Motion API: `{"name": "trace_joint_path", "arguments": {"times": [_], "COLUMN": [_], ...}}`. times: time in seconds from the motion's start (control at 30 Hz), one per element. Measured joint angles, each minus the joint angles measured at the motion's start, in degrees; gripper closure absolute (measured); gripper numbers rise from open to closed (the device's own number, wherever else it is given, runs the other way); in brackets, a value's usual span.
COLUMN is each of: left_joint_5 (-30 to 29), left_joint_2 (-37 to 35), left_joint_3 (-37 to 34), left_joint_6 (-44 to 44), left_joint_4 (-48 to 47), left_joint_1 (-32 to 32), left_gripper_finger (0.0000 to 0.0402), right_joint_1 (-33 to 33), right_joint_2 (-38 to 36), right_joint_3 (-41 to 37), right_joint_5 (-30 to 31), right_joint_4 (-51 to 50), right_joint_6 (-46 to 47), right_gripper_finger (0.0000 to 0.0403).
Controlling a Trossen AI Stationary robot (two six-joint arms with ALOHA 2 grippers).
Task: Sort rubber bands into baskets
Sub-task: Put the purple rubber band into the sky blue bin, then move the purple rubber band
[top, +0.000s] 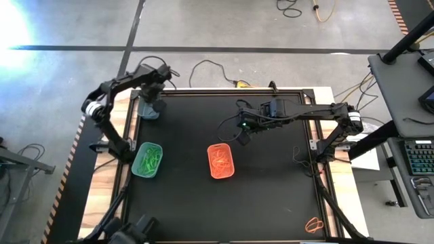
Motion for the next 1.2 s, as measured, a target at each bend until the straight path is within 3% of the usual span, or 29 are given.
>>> {"name": "trace_joint_path", "arguments": {"times": [0.27,0.7,0.83,0.97,1.2], "left_joint_5": [0.27,0.1,0.52,6.36,6.39], "left_joint_2": [8.89,8.93,8.61,7.67,-0.69], "left_joint_3": [1.41,-0.36,-1.14,-1.37,-1.29], "left_joint_6": [2.19,0.97,0.71,1.07,0.71], "left_joint_4": [6.9,17.81,20.05,18.55,14.65], "left_joint_1": [1.73,3.0,3.36,3.39,3.18], "left_gripper_finger": [0.0402,0.0396,0.0368,0.0323,0.0251], "right_joint_1": [0.28,2.27,2.27,2.27,2.11], "right_joint_2": [-0.04,-0.04,-0.04,-0.04,-0.05], "right_joint_3": [0.0,0.0,0.0,0.0,-0.07], "right_joint_5": [-0.39,-0.44,-0.44,-0.44,-0.33], "right_joint_4": [0.02,-0.08,-0.09,-0.09,-0.07], "right_joint_6": [1.9,2.67,2.67,2.48,1.14], "right_gripper_finger": [0.0108,0.0108,0.0108,0.0108,0.0108]}}
